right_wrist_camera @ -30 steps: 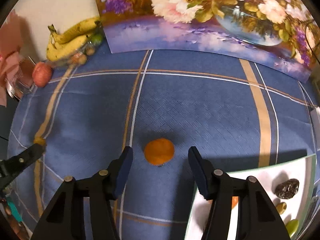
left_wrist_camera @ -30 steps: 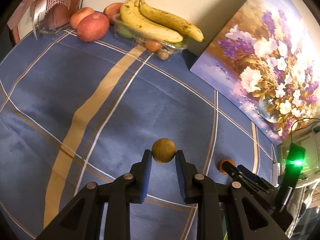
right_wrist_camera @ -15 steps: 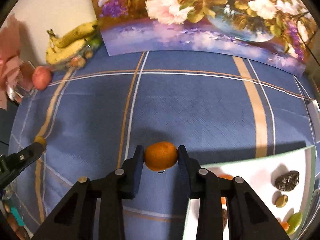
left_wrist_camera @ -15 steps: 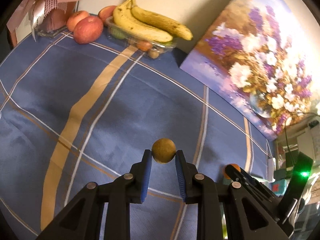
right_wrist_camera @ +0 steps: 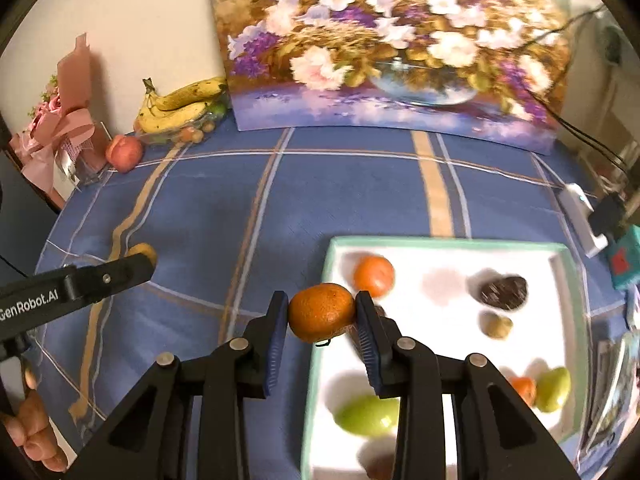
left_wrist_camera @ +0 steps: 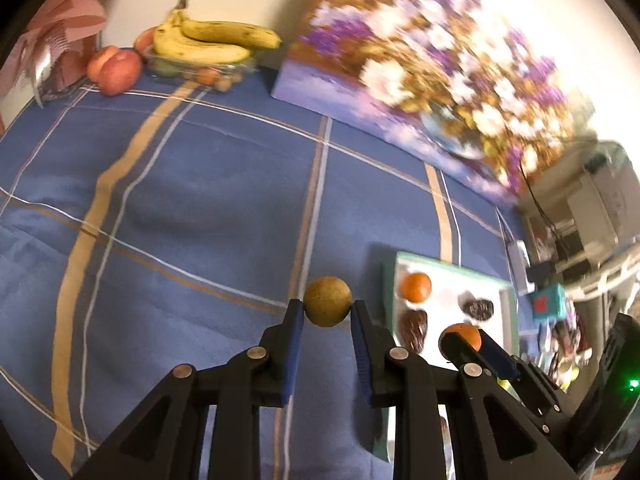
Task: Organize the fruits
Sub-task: 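Carry both fruits over the tray and open both tools to release them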
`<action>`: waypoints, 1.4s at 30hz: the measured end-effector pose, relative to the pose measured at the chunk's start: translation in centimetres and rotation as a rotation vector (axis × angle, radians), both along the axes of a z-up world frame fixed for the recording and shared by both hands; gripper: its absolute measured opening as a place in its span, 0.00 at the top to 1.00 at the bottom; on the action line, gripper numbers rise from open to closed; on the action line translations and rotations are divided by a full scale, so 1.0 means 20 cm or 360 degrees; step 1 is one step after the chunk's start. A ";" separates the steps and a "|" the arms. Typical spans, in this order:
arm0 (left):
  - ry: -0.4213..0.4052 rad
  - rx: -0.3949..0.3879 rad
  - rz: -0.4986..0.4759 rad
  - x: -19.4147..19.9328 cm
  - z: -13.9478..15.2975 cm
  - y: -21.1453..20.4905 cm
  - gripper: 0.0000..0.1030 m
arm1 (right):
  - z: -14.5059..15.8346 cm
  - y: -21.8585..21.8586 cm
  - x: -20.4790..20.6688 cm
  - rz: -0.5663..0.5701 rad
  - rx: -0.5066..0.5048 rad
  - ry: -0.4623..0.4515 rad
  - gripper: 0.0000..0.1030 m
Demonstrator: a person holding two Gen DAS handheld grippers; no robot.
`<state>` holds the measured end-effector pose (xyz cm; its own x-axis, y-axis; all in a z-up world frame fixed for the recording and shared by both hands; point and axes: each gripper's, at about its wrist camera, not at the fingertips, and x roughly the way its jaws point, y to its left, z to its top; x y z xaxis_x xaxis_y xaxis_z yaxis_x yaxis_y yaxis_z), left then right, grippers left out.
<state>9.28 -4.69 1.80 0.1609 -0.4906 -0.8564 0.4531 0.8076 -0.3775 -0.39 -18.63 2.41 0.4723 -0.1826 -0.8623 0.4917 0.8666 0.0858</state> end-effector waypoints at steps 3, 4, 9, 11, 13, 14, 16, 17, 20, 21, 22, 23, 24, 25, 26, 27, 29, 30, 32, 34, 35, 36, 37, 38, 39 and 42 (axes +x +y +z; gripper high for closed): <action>-0.0054 0.0073 -0.0070 -0.11 0.00 -0.06 0.75 | -0.02 -0.01 -0.11 -0.0063 0.0025 0.0006 0.65; -0.0065 0.0095 -0.0105 -0.16 -0.01 -0.08 0.75 | -0.02 -0.02 -0.15 -0.0087 0.0042 0.0018 0.65; -0.0023 0.0118 -0.0239 -0.31 -0.06 -0.17 0.75 | -0.06 -0.09 -0.32 -0.0212 0.0085 0.0062 0.65; -0.0006 0.0134 -0.0299 -0.37 -0.09 -0.21 0.75 | -0.10 -0.12 -0.40 -0.0265 0.0126 0.0091 0.65; -0.0009 0.0176 -0.0350 -0.43 -0.11 -0.25 0.75 | -0.15 -0.16 -0.47 -0.0318 0.0153 0.0138 0.65; -0.0012 0.0202 -0.0380 -0.46 -0.13 -0.27 0.75 | -0.17 -0.17 -0.50 -0.0337 0.0165 0.0164 0.65; -0.0006 0.0240 -0.0431 -0.51 -0.16 -0.31 0.75 | -0.20 -0.20 -0.55 -0.0361 0.0186 0.0198 0.65; 0.0003 0.0253 -0.0454 -0.53 -0.17 -0.32 0.75 | -0.21 -0.21 -0.57 -0.0372 0.0200 0.0214 0.65; 0.0030 0.0280 -0.0510 -0.58 -0.22 -0.37 0.75 | -0.26 -0.25 -0.63 -0.0407 0.0241 0.0253 0.65; 0.0039 0.0291 -0.0519 -0.59 -0.23 -0.38 0.75 | -0.27 -0.27 -0.65 -0.0420 0.0250 0.0266 0.65; 0.0053 0.0308 -0.0529 -0.60 -0.25 -0.39 0.75 | -0.28 -0.27 -0.67 -0.0426 0.0255 0.0274 0.65; 0.0063 0.0321 -0.0536 -0.60 -0.27 -0.40 0.75 | -0.29 -0.28 -0.68 -0.0432 0.0262 0.0281 0.65; 0.0073 0.0334 -0.0545 -0.61 -0.28 -0.41 0.75 | -0.30 -0.29 -0.69 -0.0438 0.0270 0.0288 0.65; 0.0083 0.0347 -0.0554 -0.61 -0.30 -0.41 0.75 | -0.31 -0.30 -0.71 -0.0442 0.0280 0.0295 0.65; 0.0090 0.0358 -0.0565 -0.62 -0.31 -0.42 0.75 | -0.32 -0.31 -0.72 -0.0445 0.0288 0.0304 0.65; 0.0088 0.0373 -0.0574 -0.63 -0.32 -0.42 0.75 | -0.33 -0.32 -0.72 -0.0446 0.0294 0.0317 0.65; 0.0084 0.0394 -0.0590 -0.65 -0.33 -0.43 0.75 | -0.35 -0.32 -0.73 -0.0443 0.0311 0.0337 0.65; 0.0085 0.0401 -0.0597 -0.65 -0.33 -0.43 0.75 | -0.36 -0.32 -0.73 -0.0441 0.0322 0.0347 0.65; 0.0099 0.0407 -0.0605 -0.66 -0.35 -0.43 0.75 | -0.37 -0.32 -0.73 -0.0434 0.0328 0.0362 0.65; 0.0118 0.0404 -0.0605 -0.66 -0.35 -0.43 0.75 | -0.37 -0.32 -0.73 -0.0428 0.0319 0.0366 0.65; 0.0126 0.0401 -0.0602 -0.66 -0.35 -0.42 0.74 | -0.37 -0.32 -0.72 -0.0425 0.0317 0.0368 0.65; 0.0132 0.0399 -0.0603 -0.66 -0.35 -0.42 0.74 | -0.37 -0.31 -0.72 -0.0424 0.0316 0.0369 0.65; 0.0135 0.0398 -0.0605 -0.66 -0.35 -0.41 0.74 | -0.37 -0.31 -0.72 -0.0423 0.0316 0.0370 0.65; 0.0135 0.0395 -0.0608 -0.67 -0.35 -0.40 0.74 | -0.37 -0.31 -0.72 -0.0423 0.0317 0.0370 0.65; 0.0138 0.0391 -0.0609 -0.67 -0.34 -0.40 0.74 | -0.37 -0.31 -0.73 -0.0422 0.0317 0.0371 0.65; 0.0157 0.0367 -0.0609 -0.68 -0.32 -0.36 0.74 | -0.37 -0.30 -0.71 -0.0420 0.0312 0.0377 0.65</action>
